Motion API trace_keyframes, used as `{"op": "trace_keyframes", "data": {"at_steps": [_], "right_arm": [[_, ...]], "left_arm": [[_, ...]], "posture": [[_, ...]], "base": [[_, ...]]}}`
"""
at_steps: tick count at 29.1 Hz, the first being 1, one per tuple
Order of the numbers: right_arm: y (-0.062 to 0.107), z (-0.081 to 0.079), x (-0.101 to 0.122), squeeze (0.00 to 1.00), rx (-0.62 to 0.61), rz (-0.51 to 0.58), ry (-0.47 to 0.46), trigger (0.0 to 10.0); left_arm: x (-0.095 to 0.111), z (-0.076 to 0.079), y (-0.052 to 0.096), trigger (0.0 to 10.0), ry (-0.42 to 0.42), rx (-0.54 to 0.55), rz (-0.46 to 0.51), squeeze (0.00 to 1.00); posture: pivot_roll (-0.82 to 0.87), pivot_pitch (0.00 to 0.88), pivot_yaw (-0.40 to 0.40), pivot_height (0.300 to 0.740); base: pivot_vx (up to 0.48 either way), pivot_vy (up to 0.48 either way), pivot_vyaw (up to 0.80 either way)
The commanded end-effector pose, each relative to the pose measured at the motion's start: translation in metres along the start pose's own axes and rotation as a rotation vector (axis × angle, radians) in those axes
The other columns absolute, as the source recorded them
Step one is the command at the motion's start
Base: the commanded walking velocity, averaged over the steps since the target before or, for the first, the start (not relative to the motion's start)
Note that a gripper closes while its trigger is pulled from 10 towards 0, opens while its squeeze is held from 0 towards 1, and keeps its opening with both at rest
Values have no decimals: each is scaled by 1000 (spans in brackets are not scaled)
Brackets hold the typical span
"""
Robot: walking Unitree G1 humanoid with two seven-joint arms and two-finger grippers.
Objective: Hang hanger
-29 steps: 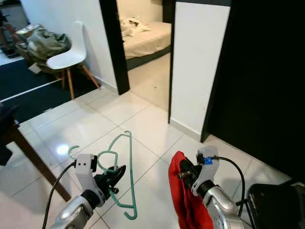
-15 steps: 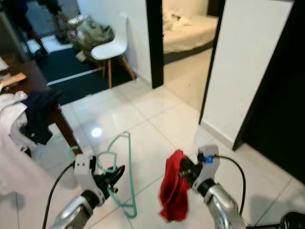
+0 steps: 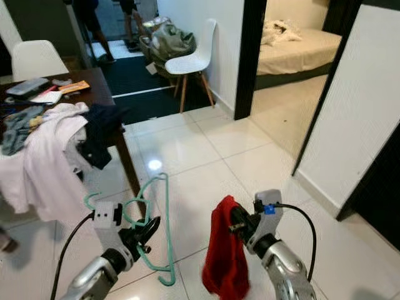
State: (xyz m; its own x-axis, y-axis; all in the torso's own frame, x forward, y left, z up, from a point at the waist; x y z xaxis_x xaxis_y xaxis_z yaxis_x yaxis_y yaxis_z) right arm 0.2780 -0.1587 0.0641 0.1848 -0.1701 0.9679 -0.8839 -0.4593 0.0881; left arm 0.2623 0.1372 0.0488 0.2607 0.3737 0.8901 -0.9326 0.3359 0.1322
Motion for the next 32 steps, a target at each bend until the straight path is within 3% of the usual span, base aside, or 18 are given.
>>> {"op": "trace_keyframes", "data": {"at_steps": [1,32], "right_arm": [[-1,-1,5,0,9,25,-3,10000],[-1,-2,6,0,23,35,-12,10000]], "left_arm": [[-1,0,0,10000,6,-1,-5,0],[-2,-2,-1,10000,-2,-2,-7,0]], "posture": [[-11,0,-17,740],[-9,0,-14,740]], "base": [[0,0,663],[0,0,666]]}}
Point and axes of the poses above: a point about 5 cm out from each wrist's last joint towards the gripper, its own y axis pointing back from the gripper into the wrist, its own x axis along the axis of the wrist's last joint, z = x × y, the point moved 2 cm from there along -y, pointing out of the wrist towards the gripper, and after that the axes turned 1 degree about y, right-handed, at the moved point
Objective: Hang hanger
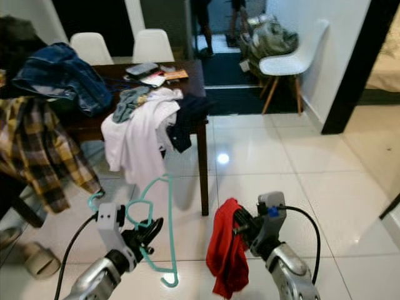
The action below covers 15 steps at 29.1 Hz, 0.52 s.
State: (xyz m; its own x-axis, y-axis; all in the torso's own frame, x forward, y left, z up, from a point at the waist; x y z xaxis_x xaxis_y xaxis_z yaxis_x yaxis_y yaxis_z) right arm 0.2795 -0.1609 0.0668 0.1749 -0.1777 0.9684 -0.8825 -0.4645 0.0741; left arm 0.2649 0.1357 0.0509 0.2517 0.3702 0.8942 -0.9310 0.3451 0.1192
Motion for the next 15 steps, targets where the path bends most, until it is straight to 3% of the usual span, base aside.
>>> {"op": "trace_keyframes", "data": {"at_steps": [1,8,10,12,13,15], "right_arm": [[-1,-4,2,0,15,23,-10,10000],[-4,-7,4,0,47,31,-18,10000],[-6,-16,8,0,135,43,-32,10000],[-6,-16,8,0,135,43,-32,10000],[-12,-26,25,0,214,107,-62,10000],[-12,-26,25,0,214,107,-62,10000]], "left_arm": [[-3,-3,2,10000,4,10,-15,0],[-1,-1,2,10000,-64,-8,-17,0],[14,0,-3,10000,-156,-3,34,0],[14,0,-3,10000,-156,-3,34,0],[40,-1,-12,10000,-227,29,109,0],[40,-1,-12,10000,-227,29,109,0]], "posture": [[-9,0,-14,740],[-3,0,-9,740],[5,0,-10,740],[5,0,-10,740],[16,0,-17,740],[16,0,-17,740]], "base": [[0,0,663],[0,0,657],[0,0,616],[0,0,613],[360,0,406],[360,0,406]]}}
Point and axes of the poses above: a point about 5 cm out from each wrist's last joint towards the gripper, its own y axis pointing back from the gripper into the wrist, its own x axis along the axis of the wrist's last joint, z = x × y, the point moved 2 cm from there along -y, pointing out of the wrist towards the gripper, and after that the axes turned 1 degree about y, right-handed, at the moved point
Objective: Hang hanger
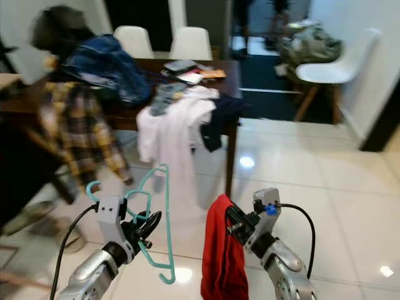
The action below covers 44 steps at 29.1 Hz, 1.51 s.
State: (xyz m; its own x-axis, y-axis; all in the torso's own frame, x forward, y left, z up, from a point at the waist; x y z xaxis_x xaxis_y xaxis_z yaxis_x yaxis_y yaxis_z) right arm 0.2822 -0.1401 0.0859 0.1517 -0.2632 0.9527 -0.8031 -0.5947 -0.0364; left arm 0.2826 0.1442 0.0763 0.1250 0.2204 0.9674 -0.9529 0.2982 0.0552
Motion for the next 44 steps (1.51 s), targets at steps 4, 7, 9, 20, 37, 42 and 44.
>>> {"op": "trace_keyframes", "data": {"at_steps": [4,7,9,20,37,42,44], "right_arm": [[-25,-14,42,0,69,125,10,10000],[-37,-20,63,0,81,185,36,10000],[-41,-22,70,0,82,206,43,10000],[-54,-49,132,0,198,391,49,10000],[-68,-120,214,0,637,645,-128,10000],[-98,-113,231,0,466,633,-126,10000],[-102,-112,230,0,446,622,-123,10000]], "left_arm": [[46,2,-14,10000,-101,3,140,0],[59,9,-19,10000,-122,-24,179,0],[63,11,-21,10000,-128,-32,188,0],[92,31,-32,10000,-166,-79,289,0],[137,41,-33,10000,-215,-78,415,0],[141,39,-31,10000,-238,-43,429,0],[142,38,-30,10000,-239,-32,431,0]], "posture": [[18,0,-13,740],[20,0,-7,740],[18,0,-5,740],[12,0,-4,740],[44,0,-4,740],[64,0,-19,740],[64,0,-19,740]], "base": [[480,0,0],[480,0,0],[480,0,0],[480,0,0],[480,0,0],[480,0,0],[480,0,0]]}}
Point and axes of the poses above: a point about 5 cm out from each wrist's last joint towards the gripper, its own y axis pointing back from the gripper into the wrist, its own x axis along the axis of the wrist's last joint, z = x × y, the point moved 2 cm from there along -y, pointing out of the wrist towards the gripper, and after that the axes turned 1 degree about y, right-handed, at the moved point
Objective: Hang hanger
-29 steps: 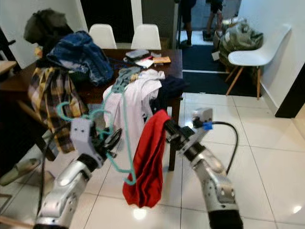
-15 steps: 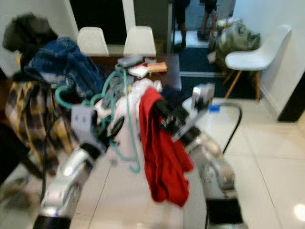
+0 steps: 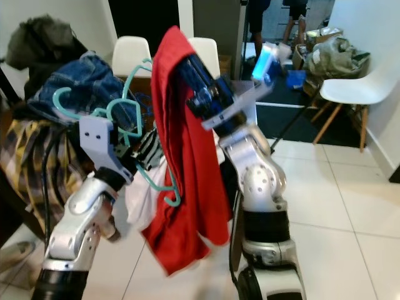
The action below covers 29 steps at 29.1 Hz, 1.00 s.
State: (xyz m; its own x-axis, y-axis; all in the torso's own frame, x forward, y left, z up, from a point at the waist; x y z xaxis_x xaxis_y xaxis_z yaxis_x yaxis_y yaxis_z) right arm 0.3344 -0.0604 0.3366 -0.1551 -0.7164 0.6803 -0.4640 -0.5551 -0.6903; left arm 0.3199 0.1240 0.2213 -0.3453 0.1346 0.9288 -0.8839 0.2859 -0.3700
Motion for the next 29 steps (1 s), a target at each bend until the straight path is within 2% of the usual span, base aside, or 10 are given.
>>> {"op": "trace_keyframes", "data": {"at_steps": [1,3,7,16,17,21,23,25,27,29], "right_arm": [[-9,1,-3,0,-29,-13,27,10000],[-13,8,-7,0,-93,-38,43,10000],[-13,8,-7,0,-93,-38,43,10000],[-14,24,-4,0,-243,2,-12,10000],[-11,35,-10,0,-359,-20,26,10000],[-7,47,-15,0,-466,-43,76,10000],[2,68,-13,0,-602,-70,190,10000],[8,77,-10,0,-664,-84,245,10000],[8,77,-10,0,-664,-84,245,10000],[27,100,1,0,-818,-108,386,10000]], "left_arm": [[3,-10,5,10000,-32,52,-2,0],[5,-17,7,10000,-48,85,-1,0],[5,-17,7,10000,-48,85,-1,0],[6,-26,14,10000,-80,149,-9,0],[3,-24,14,10000,-82,156,-16,0],[-1,-19,14,10000,-66,136,-29,0],[-8,-5,15,10000,-40,62,-61,0],[-11,1,16,10000,-29,30,-75,0],[-11,1,16,10000,-29,30,-75,0],[-21,13,21,10000,-26,-15,-116,0]], "posture": [[75,0,-30,740],[82,0,-32,740],[82,0,-32,740],[75,0,-37,740],[72,0,-36,740],[69,0,-36,740],[73,0,-40,740],[73,0,-40,740],[73,0,-40,740],[68,0,-39,740]], "base": [[480,0,0],[480,0,0],[480,0,0],[480,0,0],[480,0,0],[480,0,0],[411,0,0],[319,0,0],[244,0,0],[0,0,0]]}}
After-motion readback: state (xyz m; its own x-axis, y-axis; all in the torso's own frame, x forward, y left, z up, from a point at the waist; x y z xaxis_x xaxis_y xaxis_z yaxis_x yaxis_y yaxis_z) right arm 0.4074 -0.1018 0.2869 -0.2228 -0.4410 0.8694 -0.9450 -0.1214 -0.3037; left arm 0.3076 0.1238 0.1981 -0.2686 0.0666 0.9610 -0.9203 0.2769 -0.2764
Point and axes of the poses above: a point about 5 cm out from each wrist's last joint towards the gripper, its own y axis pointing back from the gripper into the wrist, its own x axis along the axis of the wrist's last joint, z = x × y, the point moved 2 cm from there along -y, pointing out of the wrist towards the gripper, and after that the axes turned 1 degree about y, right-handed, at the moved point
